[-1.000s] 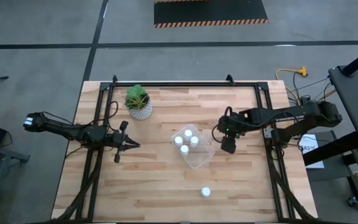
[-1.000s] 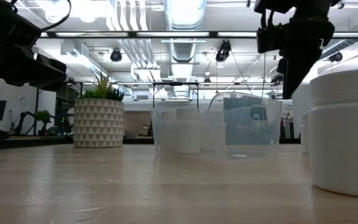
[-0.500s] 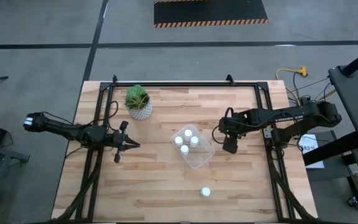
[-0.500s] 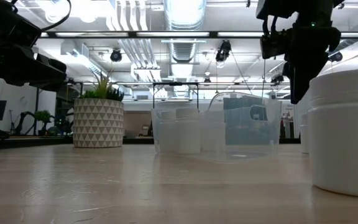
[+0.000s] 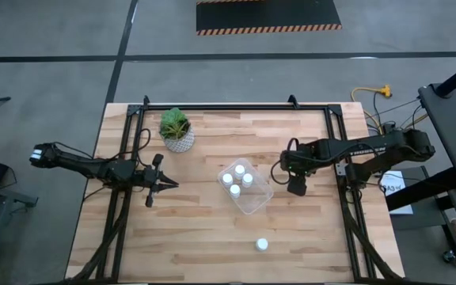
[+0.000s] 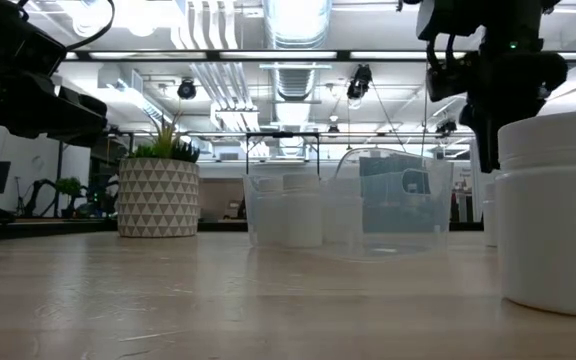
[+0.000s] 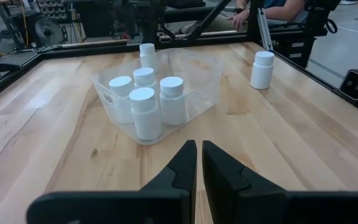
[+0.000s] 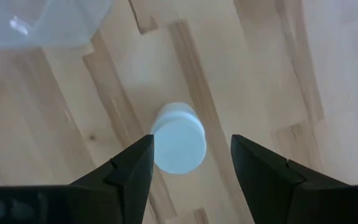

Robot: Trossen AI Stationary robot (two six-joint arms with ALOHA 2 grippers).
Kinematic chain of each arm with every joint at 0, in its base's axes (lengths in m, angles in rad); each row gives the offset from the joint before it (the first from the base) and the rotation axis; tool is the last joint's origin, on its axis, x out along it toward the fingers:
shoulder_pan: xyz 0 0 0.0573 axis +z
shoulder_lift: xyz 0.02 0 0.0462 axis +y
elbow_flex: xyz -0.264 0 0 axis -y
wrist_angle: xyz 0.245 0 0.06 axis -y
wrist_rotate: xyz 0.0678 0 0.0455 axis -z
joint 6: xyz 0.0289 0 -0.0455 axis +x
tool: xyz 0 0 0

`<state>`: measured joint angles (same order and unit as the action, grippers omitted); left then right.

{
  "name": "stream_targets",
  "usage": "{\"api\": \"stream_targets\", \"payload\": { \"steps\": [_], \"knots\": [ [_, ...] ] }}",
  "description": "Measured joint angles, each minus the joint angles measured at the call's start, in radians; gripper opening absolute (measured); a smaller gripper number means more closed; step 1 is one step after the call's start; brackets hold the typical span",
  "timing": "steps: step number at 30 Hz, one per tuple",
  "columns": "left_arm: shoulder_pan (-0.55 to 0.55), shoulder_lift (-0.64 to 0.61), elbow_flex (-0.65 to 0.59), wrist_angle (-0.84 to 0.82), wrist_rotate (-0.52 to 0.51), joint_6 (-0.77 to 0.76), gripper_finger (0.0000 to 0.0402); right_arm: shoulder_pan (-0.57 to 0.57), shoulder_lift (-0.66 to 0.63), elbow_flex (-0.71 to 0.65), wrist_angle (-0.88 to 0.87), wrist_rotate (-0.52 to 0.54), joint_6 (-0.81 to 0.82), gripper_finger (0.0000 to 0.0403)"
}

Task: Pick and place pill bottles into a basket
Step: Put the white medicine bottle in the transparent bin

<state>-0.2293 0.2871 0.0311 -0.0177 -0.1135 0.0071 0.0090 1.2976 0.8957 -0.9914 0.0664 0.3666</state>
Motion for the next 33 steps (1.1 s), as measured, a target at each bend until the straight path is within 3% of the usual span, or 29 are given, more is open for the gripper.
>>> {"api": "stream_targets", "payload": {
  "steps": [33],
  "knots": [
    [0.000,0.000,-0.002,0.003,0.000,-0.002,0.0008,0.002,0.000,-0.052,0.049,-0.067,-0.037,0.0203]
  ]
}}
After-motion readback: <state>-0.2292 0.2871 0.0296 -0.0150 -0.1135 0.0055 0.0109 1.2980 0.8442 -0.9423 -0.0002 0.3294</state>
